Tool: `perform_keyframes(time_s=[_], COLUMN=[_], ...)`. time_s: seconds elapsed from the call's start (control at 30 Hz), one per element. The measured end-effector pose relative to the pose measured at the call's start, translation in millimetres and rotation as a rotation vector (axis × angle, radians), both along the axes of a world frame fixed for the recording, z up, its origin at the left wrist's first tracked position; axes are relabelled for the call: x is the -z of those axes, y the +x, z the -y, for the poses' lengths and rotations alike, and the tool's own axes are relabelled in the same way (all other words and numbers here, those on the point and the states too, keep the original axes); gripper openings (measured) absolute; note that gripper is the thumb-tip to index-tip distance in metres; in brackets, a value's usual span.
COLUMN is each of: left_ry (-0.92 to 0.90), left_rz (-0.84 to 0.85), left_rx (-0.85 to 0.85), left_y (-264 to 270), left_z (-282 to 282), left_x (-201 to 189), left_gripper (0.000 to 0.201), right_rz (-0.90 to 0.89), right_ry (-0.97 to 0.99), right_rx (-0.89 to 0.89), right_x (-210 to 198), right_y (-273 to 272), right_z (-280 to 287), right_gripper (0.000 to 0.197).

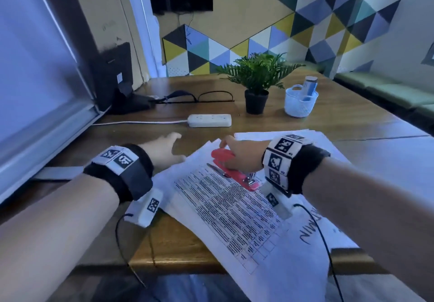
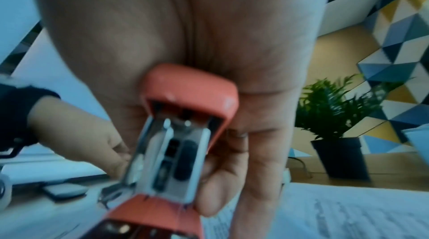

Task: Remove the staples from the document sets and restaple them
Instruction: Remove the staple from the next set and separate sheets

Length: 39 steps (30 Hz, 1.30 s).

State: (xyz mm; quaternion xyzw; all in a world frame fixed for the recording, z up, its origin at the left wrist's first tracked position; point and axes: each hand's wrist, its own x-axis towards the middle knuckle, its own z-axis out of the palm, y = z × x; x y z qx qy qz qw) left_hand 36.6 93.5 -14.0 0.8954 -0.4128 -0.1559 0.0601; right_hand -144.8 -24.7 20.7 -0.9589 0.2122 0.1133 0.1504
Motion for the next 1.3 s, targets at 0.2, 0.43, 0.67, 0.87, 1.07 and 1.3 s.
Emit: perform_keyframes(time_s=[0.2, 0.43, 0.67, 0.87, 1.07, 1.3], left_ry=[0.261, 0.372, 0.384, 0.346, 0.358, 0.389], left_rz=[0.104, 0.187, 0.223, 0.240, 0.259, 0.258], left_rx=[0.143, 0.301, 0.334, 0.381, 0.345, 0.343], left_y=[-0.4, -13.5, -15.0, -16.8, -19.9, -22.7], left_z=[-38.1, -40.2, -46.0, -48.2, -49.0, -49.8], left_x=[6.6, 1.5, 5.9, 9.6, 7.5, 4.4], left_gripper=[0.057, 0.060, 0.060, 0.054, 0.057, 0.058], right_rz=[0.051, -0.052, -0.098, -0.148, -0.173, -0.130], right_ry=[-0.012, -0.146, -0.280, -0.259, -0.237, -0.176], right_rx=[-0.087, -0.123, -0.092, -0.088, -0.049, -0.085], right_x=[26.4, 39.0, 38.9, 36.7, 41.2, 37.5], right_y=[39.5, 65.6, 74.0, 76.0, 83.4, 82.7], right_z=[-29.0, -43.2, -56.9, -60.2, -63.9, -58.0], right_gripper=[0.051, 0.045, 0.043, 0.048, 0.058, 0.060])
